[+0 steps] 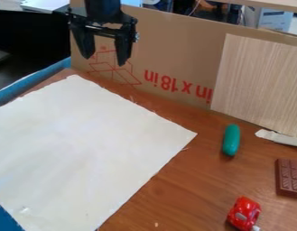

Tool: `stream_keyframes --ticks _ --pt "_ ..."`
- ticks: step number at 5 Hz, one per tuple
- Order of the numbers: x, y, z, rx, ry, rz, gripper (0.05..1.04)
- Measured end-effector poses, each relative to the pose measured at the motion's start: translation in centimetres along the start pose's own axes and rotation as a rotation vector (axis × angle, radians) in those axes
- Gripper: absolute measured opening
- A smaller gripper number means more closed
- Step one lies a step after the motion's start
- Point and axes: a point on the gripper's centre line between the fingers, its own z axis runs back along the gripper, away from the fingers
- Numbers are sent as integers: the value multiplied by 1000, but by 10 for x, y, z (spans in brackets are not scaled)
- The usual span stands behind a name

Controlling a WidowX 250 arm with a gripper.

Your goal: Fold the cloth from the top left to bottom right

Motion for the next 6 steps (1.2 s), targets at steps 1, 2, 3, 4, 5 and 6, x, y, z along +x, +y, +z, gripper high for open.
stream_keyframes --ticks 1,2,3,4,5,6 --pt "-3 -1 -12 -7 41 1 999" --pt "17 11 -33 -41 104 57 999" --pt "27 35 -42 -43 128 106 999" --pt "32 45 -61 -49 150 98 999" --pt "41 61 -77 -47 115 109 999" --pt "59 83 -92 -62 95 178 999"
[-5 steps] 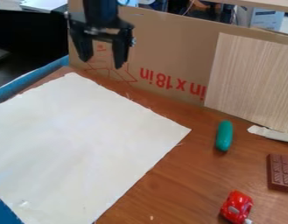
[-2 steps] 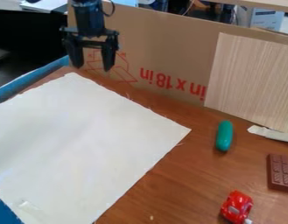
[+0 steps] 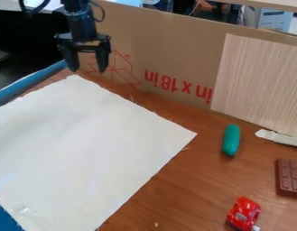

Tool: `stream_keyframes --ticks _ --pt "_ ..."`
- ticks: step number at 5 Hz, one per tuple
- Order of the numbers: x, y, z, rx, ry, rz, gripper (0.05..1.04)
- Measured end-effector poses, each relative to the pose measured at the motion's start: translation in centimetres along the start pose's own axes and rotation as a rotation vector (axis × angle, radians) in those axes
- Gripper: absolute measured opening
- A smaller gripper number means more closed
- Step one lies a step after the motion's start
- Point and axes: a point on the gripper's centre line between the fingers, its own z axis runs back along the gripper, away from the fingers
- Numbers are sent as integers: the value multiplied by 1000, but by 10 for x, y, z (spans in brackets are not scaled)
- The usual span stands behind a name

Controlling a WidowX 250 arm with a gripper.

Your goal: Fold the cloth from the top left to bottom right

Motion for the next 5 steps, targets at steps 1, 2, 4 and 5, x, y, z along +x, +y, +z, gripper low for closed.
stream_keyframes --ticks 1,2,4,5 --pt "19 17 -8 -19 -8 60 999" --pt "30 32 -17 -26 -14 84 999" --pt "52 63 -39 -61 -106 125 999" --pt "61 75 -53 -67 -143 124 999"
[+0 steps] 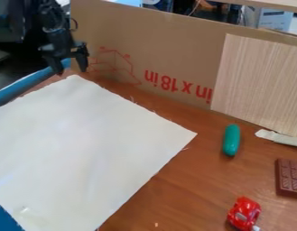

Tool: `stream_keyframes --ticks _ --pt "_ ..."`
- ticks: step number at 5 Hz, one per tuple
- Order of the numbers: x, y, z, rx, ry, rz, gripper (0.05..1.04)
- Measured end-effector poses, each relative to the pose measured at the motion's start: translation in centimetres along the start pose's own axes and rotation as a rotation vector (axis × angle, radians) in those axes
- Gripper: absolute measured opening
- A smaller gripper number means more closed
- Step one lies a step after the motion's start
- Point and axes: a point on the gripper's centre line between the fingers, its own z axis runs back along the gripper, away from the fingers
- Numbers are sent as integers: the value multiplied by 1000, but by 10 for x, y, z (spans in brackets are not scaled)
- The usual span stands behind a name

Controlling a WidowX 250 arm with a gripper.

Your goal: Fold the cloth from the top left to bottom right

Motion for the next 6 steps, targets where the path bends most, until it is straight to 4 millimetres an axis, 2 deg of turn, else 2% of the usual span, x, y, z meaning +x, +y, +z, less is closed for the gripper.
stream_keyframes --ticks 2,3,4,6 --pt "8 9 -9 18 -74 -27 999" --pt "7 16 -27 47 -63 -8 999" --pt "13 18 -30 89 -96 -25 951" --pt "21 20 -37 142 -105 -5 391"
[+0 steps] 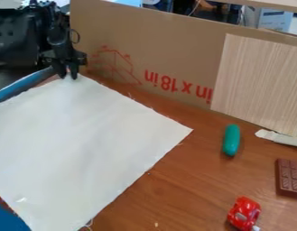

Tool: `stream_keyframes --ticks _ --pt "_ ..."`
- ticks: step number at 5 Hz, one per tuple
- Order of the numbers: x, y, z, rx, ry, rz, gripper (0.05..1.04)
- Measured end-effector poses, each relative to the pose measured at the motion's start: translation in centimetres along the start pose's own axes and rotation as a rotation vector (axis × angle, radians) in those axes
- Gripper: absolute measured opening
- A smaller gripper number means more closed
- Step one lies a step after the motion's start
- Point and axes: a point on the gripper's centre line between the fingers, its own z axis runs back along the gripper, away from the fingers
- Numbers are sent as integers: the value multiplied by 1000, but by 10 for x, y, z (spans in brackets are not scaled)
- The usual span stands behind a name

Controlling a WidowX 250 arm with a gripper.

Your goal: Fold the cloth from the top left to bottom right

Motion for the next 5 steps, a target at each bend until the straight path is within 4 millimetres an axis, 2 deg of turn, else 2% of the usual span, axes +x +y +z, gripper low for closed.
stream_keyframes --ticks 1,2,3,4,5 --pt "-6 -3 -1 -18 24 -8 174" --pt "-14 -8 3 -64 63 -12 66" --pt "-25 -9 12 -133 132 -13 53" --pt "-39 -9 34 -247 127 -41 53" --pt "-52 1 63 -334 55 -88 53"
